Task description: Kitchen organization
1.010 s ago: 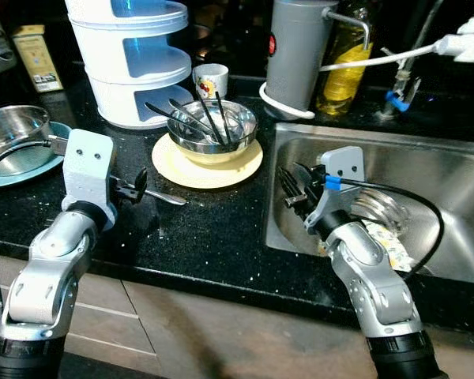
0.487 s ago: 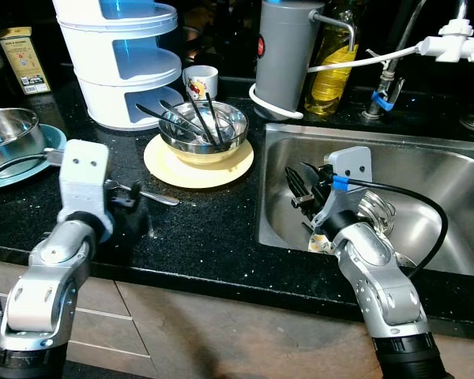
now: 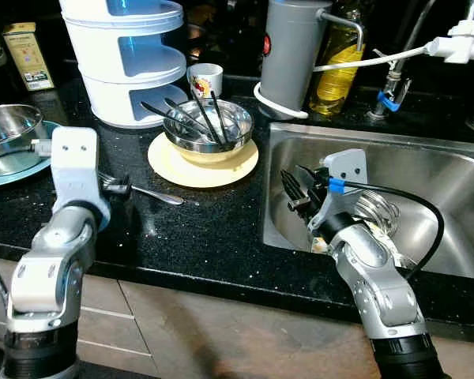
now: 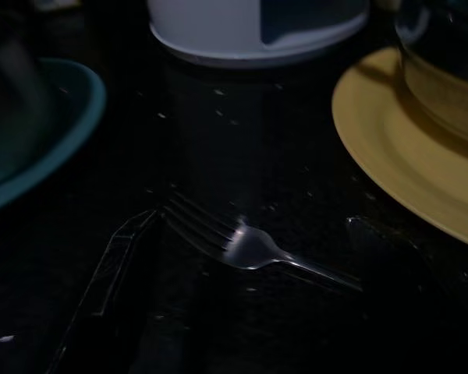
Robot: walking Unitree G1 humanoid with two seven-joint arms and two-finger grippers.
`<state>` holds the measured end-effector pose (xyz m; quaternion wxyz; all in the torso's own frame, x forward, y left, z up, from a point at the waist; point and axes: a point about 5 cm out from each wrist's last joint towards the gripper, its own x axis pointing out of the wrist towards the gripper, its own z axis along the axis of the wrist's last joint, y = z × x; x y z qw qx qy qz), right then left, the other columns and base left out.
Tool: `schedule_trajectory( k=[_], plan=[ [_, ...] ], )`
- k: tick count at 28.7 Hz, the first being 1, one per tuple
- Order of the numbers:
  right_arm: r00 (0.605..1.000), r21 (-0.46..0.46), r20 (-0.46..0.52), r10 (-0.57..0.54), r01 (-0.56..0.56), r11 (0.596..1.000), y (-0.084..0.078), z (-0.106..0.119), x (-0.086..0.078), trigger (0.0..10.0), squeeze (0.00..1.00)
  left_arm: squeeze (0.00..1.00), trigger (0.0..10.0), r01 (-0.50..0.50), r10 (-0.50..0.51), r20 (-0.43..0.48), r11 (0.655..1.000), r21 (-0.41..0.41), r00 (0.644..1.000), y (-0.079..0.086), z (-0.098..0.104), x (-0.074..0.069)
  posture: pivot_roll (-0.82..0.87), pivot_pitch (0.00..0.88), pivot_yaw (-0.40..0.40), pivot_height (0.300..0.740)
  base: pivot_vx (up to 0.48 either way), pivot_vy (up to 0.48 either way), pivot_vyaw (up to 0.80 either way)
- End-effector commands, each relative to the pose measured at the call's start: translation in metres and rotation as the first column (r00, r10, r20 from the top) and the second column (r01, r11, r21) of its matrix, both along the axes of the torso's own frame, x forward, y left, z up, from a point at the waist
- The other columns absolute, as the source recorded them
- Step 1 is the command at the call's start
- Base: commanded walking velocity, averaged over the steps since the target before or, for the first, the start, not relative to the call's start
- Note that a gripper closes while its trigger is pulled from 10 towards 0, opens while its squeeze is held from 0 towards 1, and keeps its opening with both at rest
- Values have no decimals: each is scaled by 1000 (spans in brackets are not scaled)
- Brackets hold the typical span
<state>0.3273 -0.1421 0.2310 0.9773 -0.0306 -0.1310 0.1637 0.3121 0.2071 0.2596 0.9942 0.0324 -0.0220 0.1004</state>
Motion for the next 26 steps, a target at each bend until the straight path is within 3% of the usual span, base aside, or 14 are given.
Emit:
schedule_trajectory(
  k=[1, 2, 7, 11, 18, 23, 26],
  plan=[
    [1000, -6, -14, 4, -4, 1000, 1, -3, 1, 10000, 0, 63, 10000, 9, -9, -22, 1000, 2, 1000, -1, -4, 2, -39, 150, -36, 740, 0, 0, 0],
    [1000, -7, -13, 5, -5, 1000, 1, -3, 1, 10000, 0, 0, 10000, 23, -23, -23, 1000, 7, 999, 0, -4, 3, -40, 146, -35, 740, 0, 0, 0],
    [1000, -9, -10, 5, -5, 1000, 2, -3, 0, 10000, 0, 0, 10000, 38, -37, -44, 999, 21, 998, 9, -5, 9, -42, 142, -32, 740, 0, 0, 0],
    [1000, -11, -7, 3, -3, 1000, 0, -2, 0, 10000, 0, 0, 10000, 39, -35, -55, 996, 79, 998, 22, -7, 16, -43, 137, -32, 740, 0, 0, 0],
    [1000, -14, -4, 2, -2, 1000, 0, -2, 0, 10000, 0, 0, 10000, 132, -131, -20, 990, 53, 991, 18, -1, 29, -43, 134, -32, 740, 0, 0, 0],
    [1000, -18, -1, 3, -3, 1000, 0, -2, 0, 10000, 0, 0, 10000, 230, -230, -7, 971, 63, 973, 8, -1, 38, -47, 130, -31, 740, 0, 0, 0],
    [1000, -21, 0, 2, -1, 1000, -1, -1, 0, 10000, 0, 0, 10000, 296, -299, 44, 953, 63, 953, 0, 9, 43, -50, 131, -31, 740, 0, 0, 0]
  ],
)
